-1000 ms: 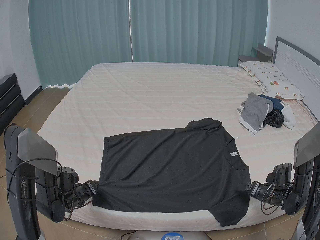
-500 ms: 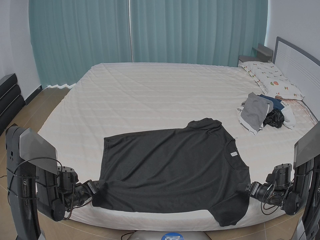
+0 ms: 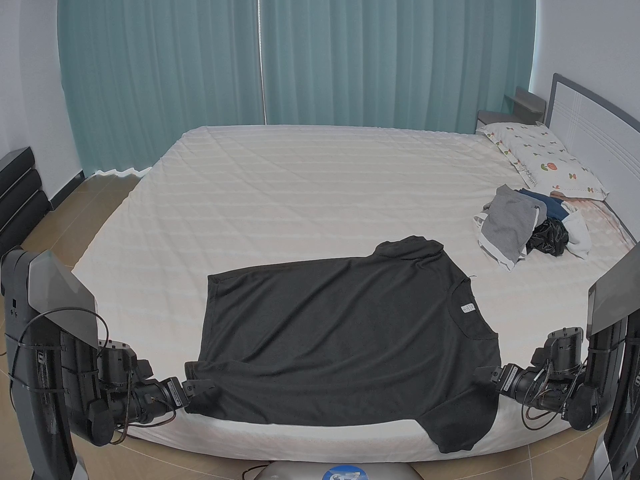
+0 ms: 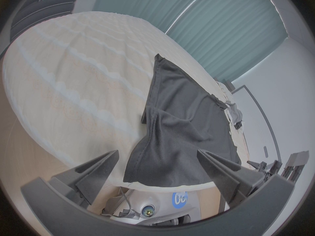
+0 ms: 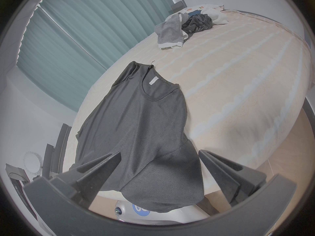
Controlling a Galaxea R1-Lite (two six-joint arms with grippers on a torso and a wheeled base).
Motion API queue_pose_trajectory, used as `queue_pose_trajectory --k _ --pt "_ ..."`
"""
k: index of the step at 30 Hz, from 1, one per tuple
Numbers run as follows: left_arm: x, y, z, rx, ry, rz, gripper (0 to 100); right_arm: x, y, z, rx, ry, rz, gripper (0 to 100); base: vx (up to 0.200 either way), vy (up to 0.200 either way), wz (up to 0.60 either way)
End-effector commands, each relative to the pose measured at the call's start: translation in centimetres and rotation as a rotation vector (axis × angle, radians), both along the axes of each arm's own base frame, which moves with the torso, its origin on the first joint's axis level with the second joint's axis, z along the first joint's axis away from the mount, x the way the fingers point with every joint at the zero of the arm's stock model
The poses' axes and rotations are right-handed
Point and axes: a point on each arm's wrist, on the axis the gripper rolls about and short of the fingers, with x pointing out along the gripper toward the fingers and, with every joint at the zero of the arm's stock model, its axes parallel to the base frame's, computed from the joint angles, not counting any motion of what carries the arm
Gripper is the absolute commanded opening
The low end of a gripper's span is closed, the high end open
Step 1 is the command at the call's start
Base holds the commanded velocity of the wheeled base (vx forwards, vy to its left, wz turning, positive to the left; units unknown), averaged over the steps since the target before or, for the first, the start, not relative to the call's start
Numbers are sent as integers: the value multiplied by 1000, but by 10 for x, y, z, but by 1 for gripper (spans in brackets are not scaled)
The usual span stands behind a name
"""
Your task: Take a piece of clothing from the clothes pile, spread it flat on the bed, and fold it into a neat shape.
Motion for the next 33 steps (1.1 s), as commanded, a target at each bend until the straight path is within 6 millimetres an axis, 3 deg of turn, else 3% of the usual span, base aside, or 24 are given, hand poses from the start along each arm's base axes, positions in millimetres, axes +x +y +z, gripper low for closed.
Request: queue_pose_trajectory --k 1,33 --pt "-4 -3 -1 1 11 -24 100 -4 1 0 -1 15 5 100 0 0 0" --pt "1 -17 -12 25 25 -39 100 -5 8 0 18 19 19 100 0 0 0"
